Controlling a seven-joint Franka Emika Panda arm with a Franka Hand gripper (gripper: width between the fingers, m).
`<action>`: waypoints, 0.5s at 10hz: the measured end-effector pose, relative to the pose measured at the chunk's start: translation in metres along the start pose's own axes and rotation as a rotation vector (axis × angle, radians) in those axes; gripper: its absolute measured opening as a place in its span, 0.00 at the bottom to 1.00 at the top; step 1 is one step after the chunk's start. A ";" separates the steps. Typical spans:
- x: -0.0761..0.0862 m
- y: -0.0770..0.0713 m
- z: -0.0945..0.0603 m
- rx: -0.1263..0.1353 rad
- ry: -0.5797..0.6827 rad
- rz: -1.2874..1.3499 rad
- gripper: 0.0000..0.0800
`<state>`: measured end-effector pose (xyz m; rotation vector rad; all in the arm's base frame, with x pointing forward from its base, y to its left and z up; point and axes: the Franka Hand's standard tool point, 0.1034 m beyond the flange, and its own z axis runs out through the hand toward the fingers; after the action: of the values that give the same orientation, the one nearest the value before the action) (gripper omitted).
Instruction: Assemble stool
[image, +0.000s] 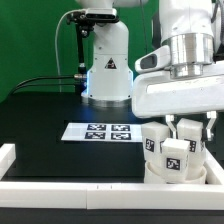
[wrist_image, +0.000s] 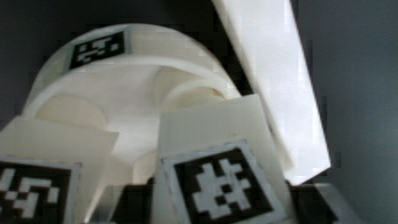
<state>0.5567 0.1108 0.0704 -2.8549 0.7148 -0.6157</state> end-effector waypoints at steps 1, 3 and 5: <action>0.000 0.000 0.000 0.000 0.000 -0.001 0.40; 0.000 0.000 0.000 0.000 0.000 -0.004 0.74; 0.000 0.000 0.000 -0.001 -0.003 -0.013 0.80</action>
Offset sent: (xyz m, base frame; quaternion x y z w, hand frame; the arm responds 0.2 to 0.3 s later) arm 0.0000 0.0000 0.0000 0.0000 0.0000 0.0000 1.0000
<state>0.5567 0.1105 0.0703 -2.8628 0.6974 -0.6125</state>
